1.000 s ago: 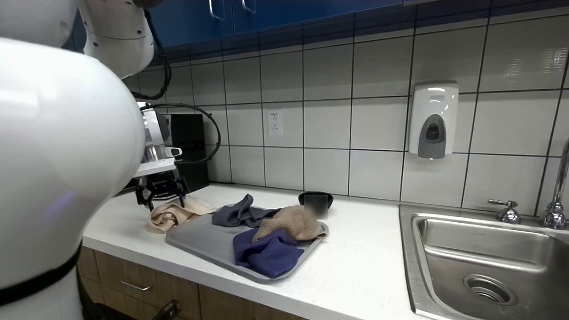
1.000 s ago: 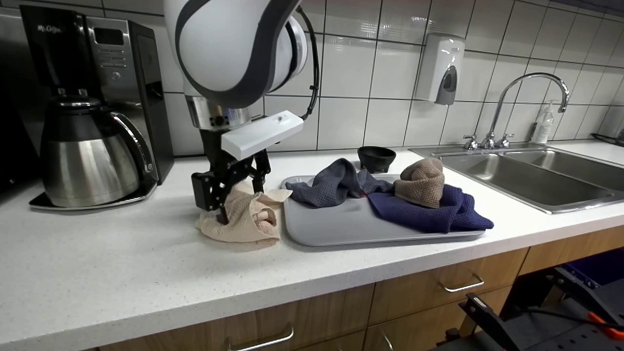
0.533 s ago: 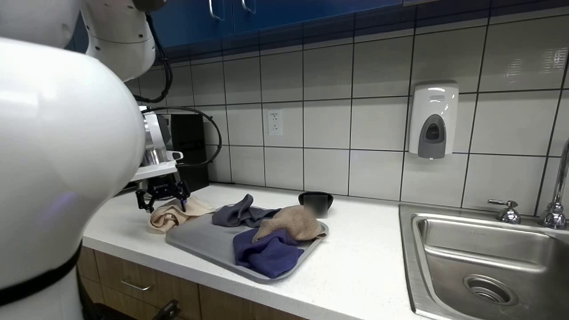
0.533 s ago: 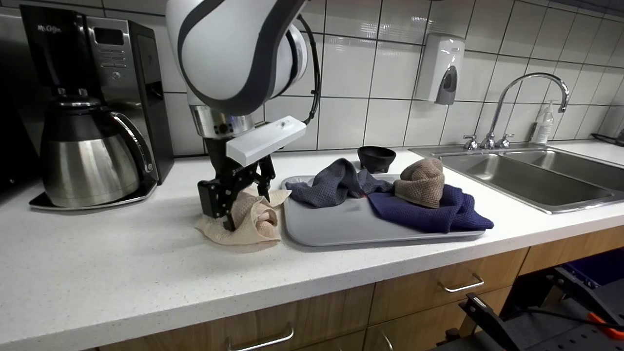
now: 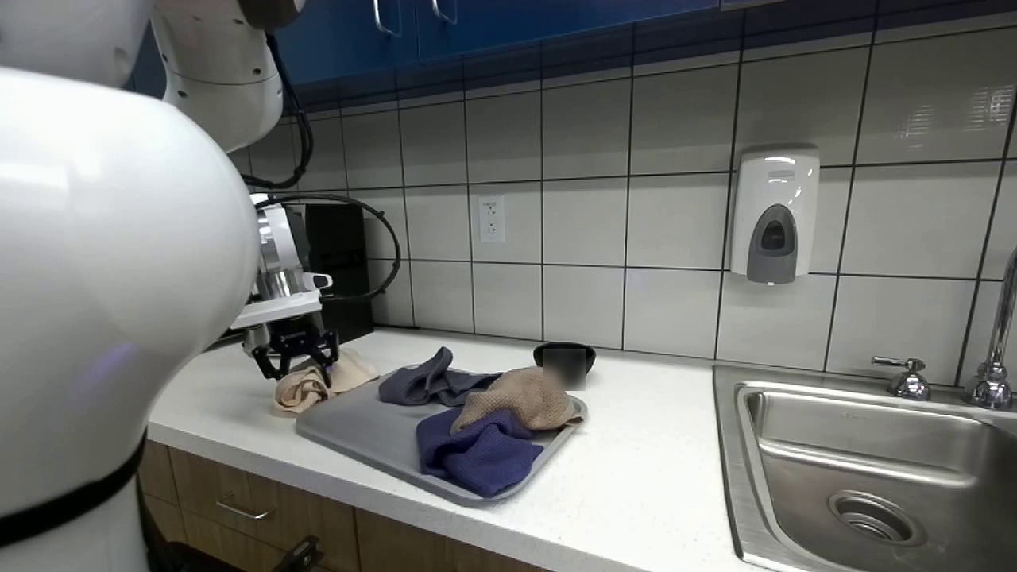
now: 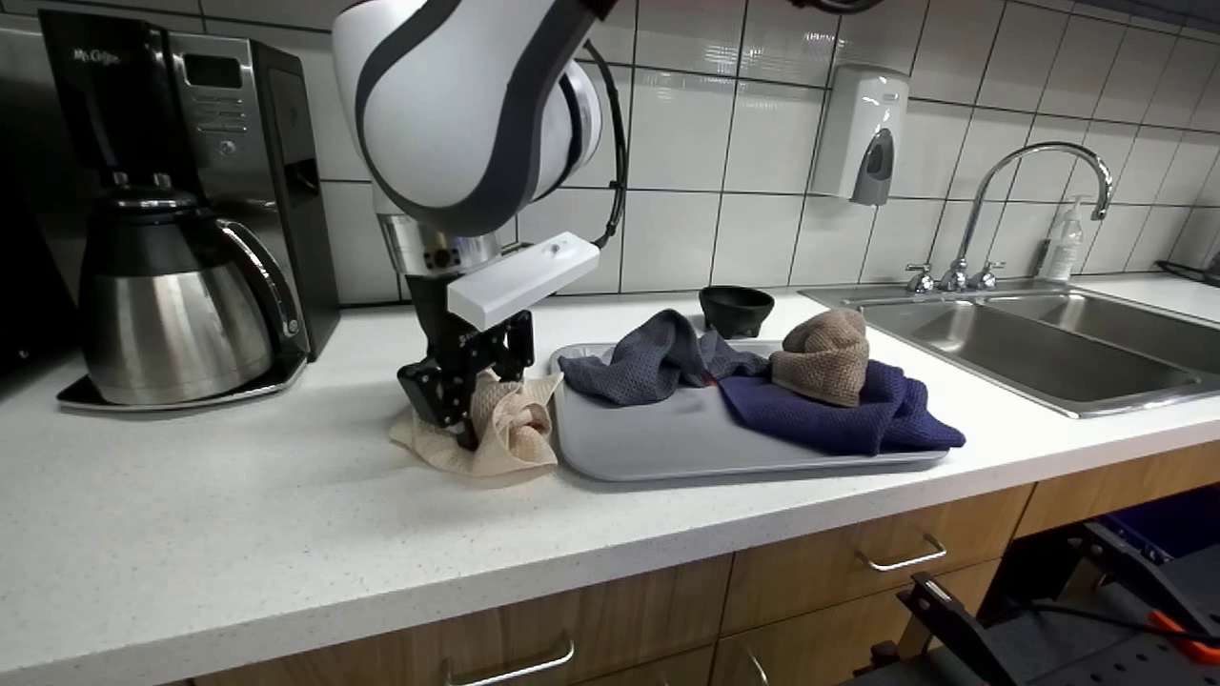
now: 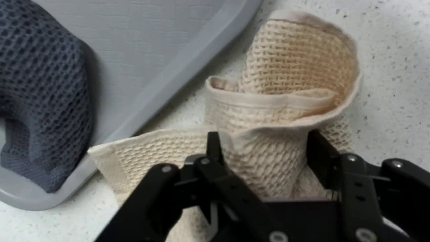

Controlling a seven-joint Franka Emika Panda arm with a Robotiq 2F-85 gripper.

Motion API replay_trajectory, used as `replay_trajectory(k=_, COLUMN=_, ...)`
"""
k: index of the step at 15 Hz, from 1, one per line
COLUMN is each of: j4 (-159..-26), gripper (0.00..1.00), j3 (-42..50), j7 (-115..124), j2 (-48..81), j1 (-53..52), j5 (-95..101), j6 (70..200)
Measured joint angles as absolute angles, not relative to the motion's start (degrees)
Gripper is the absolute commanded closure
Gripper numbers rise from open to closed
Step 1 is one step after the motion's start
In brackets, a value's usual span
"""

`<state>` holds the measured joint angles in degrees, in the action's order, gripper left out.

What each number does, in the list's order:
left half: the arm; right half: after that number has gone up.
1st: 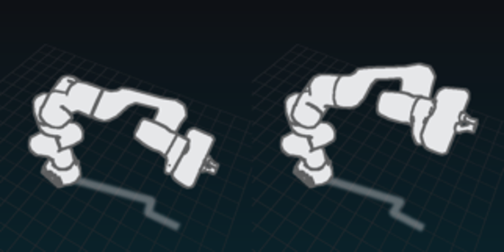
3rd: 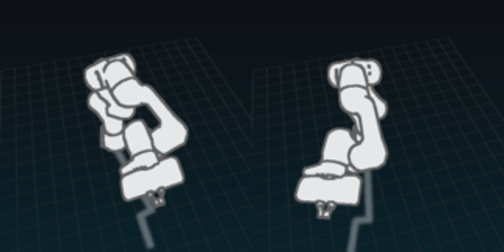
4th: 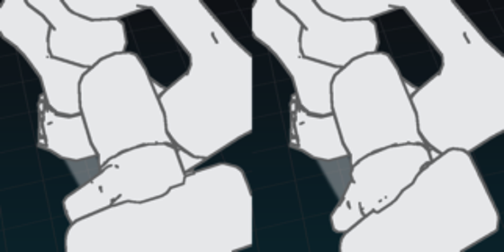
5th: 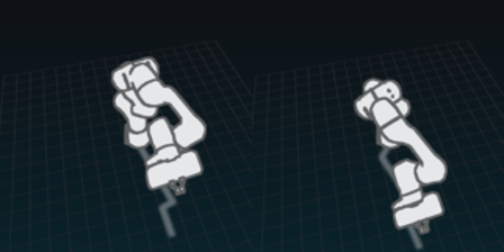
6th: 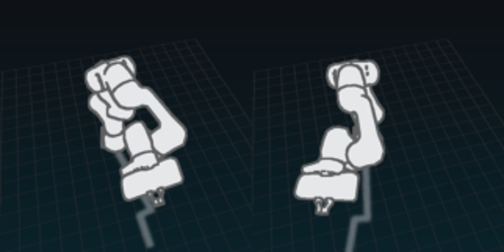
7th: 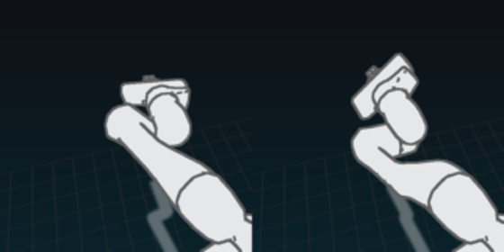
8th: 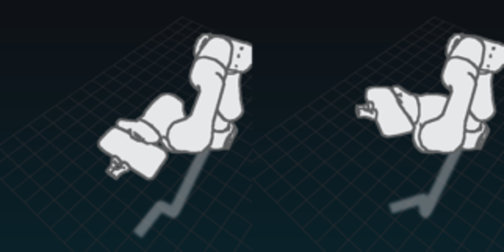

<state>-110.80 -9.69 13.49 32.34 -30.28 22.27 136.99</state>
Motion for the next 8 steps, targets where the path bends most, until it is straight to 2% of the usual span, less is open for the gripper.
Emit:
replay_trajectory(k=3, j4=-110.5, gripper=0.88, j3=-9.7, j7=13.5, j2=32.4, j1=-30.3, j5=22.3, j6=137.0)
replay_trajectory(k=5, j4=-110.3, gripper=0.99, j3=-9.7, j7=13.5, j2=32.4, j1=-30.3, j5=22.3, j6=137.0)
replay_trajectory(k=8, j4=-109.8, gripper=0.98, j3=-9.3, j7=13.5, j2=32.4, j1=-30.3, j5=22.3, j6=137.1)
